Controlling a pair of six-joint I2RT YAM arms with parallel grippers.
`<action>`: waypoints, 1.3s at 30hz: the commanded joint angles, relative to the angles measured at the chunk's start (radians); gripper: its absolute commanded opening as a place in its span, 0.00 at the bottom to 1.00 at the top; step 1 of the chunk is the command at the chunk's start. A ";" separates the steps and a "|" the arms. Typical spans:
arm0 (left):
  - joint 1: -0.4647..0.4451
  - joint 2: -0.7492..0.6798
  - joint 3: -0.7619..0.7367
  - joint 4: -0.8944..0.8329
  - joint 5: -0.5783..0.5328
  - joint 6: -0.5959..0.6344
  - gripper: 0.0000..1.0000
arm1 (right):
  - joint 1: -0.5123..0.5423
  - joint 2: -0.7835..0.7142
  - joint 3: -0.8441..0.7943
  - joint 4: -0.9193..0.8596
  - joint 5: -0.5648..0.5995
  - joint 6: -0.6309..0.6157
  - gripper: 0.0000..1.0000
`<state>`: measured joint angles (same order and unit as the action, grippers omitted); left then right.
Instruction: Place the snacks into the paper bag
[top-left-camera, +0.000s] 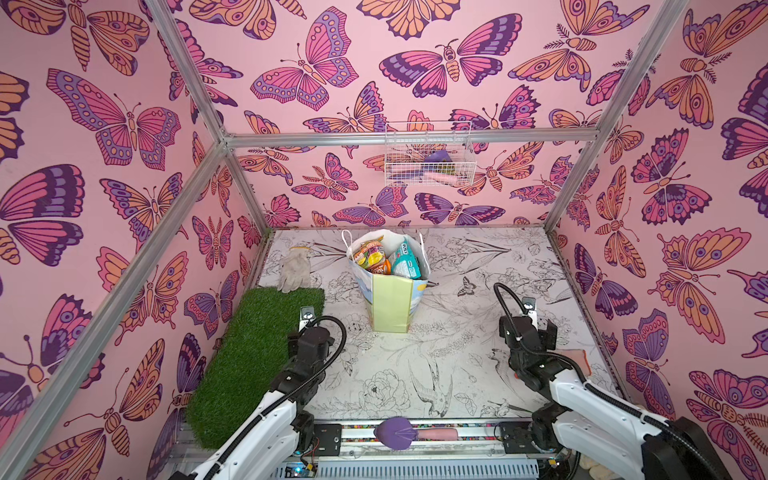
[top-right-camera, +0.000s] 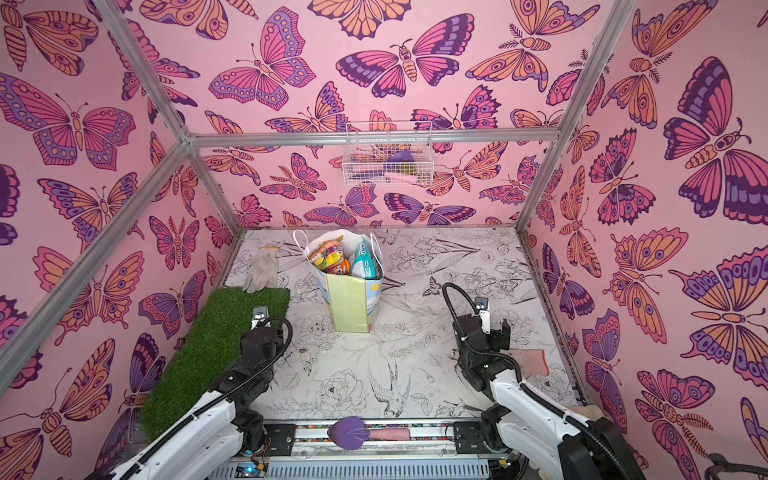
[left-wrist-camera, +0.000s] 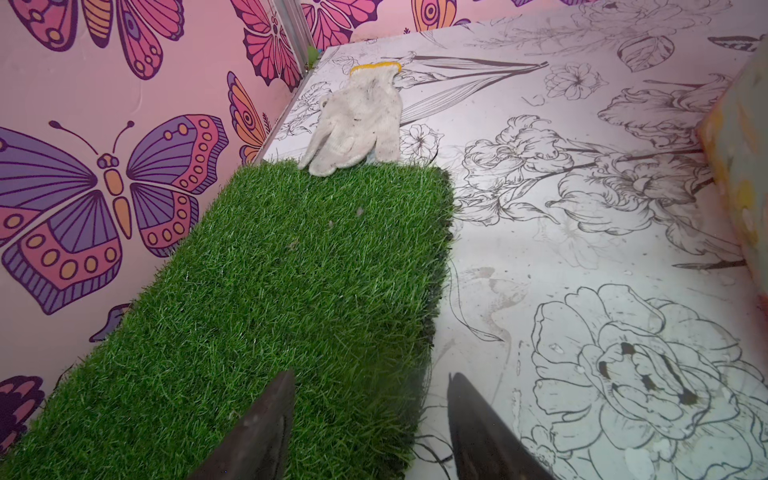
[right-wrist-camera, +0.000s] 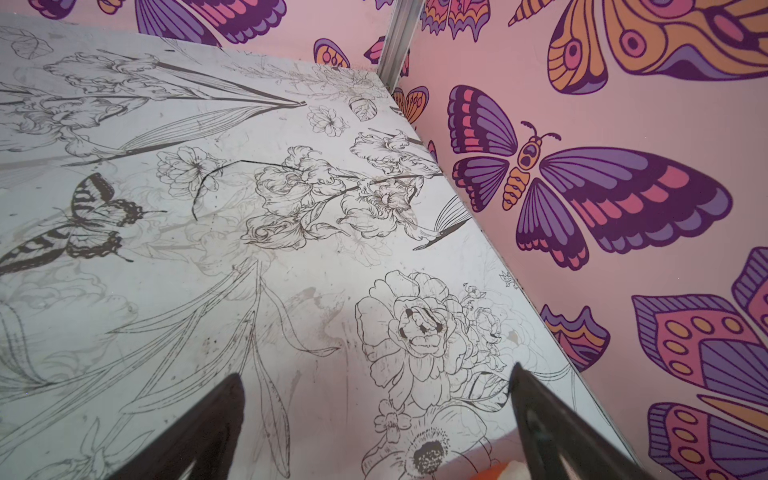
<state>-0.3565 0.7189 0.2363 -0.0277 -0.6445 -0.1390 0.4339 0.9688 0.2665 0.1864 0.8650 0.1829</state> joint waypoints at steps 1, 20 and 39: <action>0.017 0.007 -0.007 0.042 -0.006 -0.002 0.61 | -0.006 0.042 0.040 0.093 0.049 0.002 0.99; 0.138 0.131 0.026 0.118 0.105 -0.008 0.59 | -0.096 0.327 0.157 0.290 0.046 -0.025 0.99; 0.188 0.272 0.041 0.309 0.138 0.041 0.60 | -0.139 0.411 0.190 0.382 -0.053 -0.114 1.00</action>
<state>-0.1802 0.9737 0.2512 0.2386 -0.5194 -0.1120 0.3023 1.3689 0.4259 0.5423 0.8494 0.0914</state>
